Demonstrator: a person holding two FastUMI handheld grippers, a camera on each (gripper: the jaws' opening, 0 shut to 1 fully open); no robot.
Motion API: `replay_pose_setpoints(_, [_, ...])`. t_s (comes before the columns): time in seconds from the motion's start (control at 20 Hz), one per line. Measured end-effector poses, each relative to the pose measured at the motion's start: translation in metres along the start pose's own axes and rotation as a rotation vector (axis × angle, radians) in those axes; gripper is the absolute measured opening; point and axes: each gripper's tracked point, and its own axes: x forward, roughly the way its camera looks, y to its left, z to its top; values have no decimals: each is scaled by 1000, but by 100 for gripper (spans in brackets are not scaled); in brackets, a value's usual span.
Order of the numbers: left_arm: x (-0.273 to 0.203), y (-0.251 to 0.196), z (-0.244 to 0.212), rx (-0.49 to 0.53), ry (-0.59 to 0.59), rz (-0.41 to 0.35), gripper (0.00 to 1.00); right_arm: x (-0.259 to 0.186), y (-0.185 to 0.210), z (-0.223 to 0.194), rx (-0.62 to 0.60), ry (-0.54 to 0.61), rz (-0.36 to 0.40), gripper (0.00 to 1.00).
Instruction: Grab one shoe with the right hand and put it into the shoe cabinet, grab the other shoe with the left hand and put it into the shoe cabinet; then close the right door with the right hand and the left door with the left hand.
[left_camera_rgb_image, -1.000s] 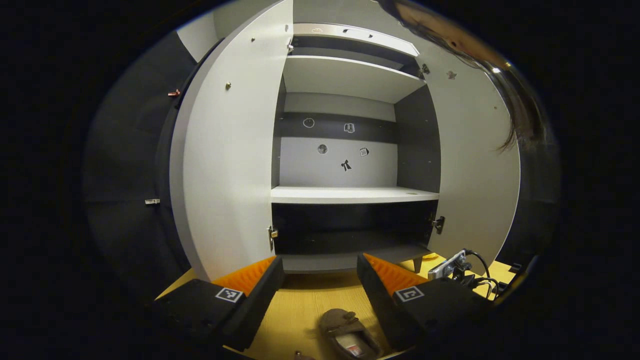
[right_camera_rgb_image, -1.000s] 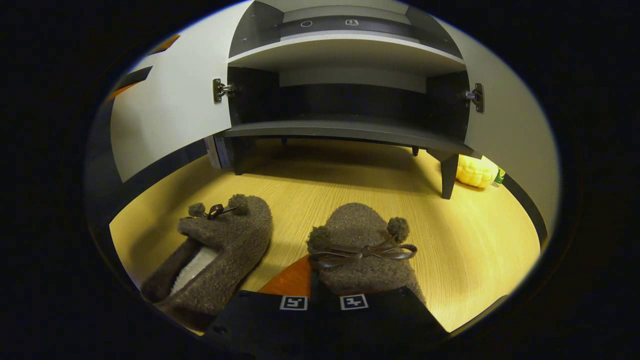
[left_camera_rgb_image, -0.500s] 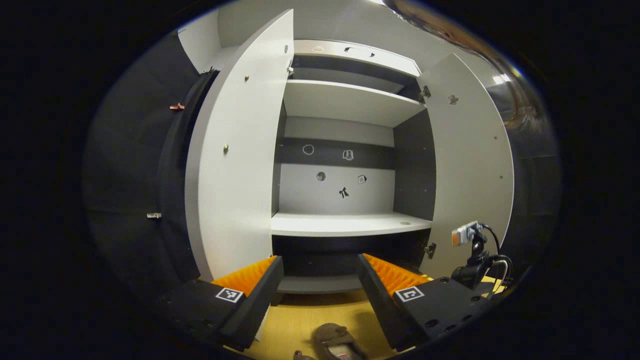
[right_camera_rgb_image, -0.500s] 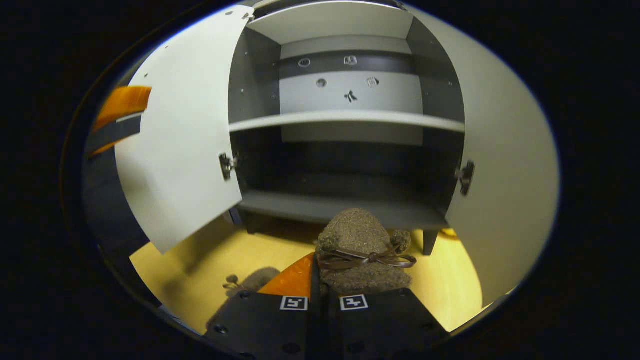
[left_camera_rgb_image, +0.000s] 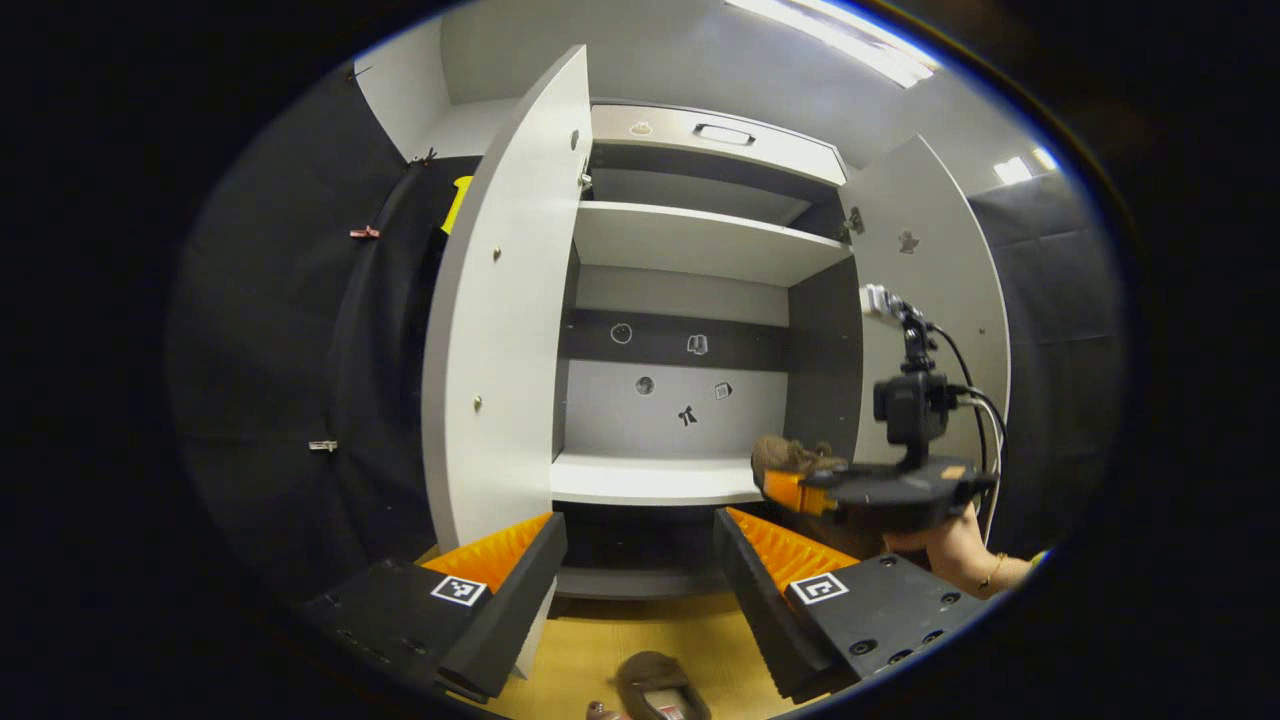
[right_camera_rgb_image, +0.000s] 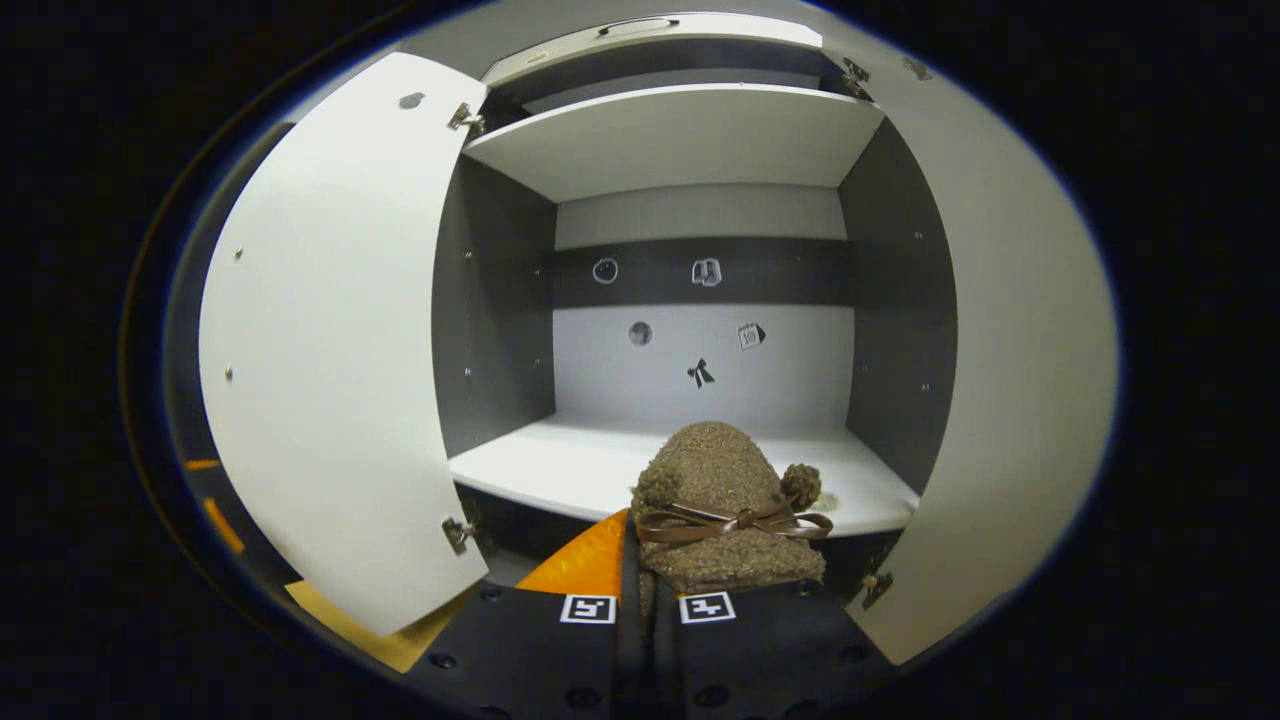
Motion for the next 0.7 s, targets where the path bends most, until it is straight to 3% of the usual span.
replay_pose_setpoints(0.15, [-3, 10, 8, 16, 1, 35, 94, 44, -18, 47, -38, -36, -35, 8])
replay_pose_setpoints(0.35, [-4, 22, 21, 32, -15, 80, 94, 109, -36, 66, -33, 16, -50, 8])
replay_pose_setpoints(0.5, [-3, 28, 21, 30, -8, 101, 94, 156, -57, 65, -16, 49, -99, 8])
replay_pose_setpoints(0.7, [-3, 38, 14, 14, 15, 132, 94, 200, -84, 32, -25, 164, -160, 8])
